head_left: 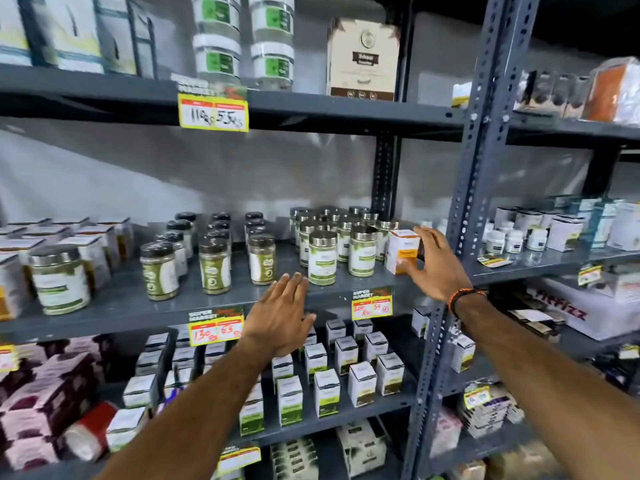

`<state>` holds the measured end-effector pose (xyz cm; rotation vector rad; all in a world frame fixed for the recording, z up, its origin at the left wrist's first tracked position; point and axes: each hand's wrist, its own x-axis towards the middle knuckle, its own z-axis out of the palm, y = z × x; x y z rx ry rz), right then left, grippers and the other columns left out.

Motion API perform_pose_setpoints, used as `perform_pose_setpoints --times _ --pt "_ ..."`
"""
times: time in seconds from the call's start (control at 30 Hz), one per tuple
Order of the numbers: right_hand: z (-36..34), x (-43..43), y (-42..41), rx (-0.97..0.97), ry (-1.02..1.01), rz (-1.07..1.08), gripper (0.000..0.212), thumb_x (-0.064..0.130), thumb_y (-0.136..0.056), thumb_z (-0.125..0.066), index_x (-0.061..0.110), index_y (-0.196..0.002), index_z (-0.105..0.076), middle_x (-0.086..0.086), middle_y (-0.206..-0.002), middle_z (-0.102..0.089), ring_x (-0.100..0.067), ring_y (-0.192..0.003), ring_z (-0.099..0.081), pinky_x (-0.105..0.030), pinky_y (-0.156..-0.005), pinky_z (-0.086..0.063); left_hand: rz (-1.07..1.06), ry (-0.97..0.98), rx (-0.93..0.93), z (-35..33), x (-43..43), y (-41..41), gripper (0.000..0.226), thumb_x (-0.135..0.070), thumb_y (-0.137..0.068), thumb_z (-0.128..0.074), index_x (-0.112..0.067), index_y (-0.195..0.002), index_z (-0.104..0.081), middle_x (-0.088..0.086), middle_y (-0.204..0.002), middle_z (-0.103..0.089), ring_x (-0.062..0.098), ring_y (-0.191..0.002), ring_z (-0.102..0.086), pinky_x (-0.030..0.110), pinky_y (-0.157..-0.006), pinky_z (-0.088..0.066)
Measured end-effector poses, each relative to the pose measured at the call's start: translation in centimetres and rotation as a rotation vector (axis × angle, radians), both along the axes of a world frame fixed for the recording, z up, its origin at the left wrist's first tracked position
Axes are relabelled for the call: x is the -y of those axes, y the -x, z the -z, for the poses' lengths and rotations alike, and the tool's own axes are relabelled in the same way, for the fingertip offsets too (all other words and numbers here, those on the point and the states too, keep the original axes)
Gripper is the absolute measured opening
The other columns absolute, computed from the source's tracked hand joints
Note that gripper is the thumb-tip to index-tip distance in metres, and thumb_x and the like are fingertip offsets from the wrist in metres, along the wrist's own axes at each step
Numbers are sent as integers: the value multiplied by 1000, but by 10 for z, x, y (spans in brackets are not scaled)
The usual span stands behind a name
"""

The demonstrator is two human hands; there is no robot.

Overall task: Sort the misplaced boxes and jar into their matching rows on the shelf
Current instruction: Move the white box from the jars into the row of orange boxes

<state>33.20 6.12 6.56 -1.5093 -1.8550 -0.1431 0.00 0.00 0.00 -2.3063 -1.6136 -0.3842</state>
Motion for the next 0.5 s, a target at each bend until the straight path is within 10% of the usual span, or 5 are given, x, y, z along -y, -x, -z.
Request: perform_pose_setpoints --times 0.5 --pt "28 -80 -7 -151 94 9 77 36 -94 -70 26 -157 -27 -15 -131 -66 -36 -113 -65 -40 -92 -50 -131 -90 -89 36 -44 -12 81 -59 -98 -23 0 -153 -34 21 -157 -42 35 -145 -40 50 -120 -31"
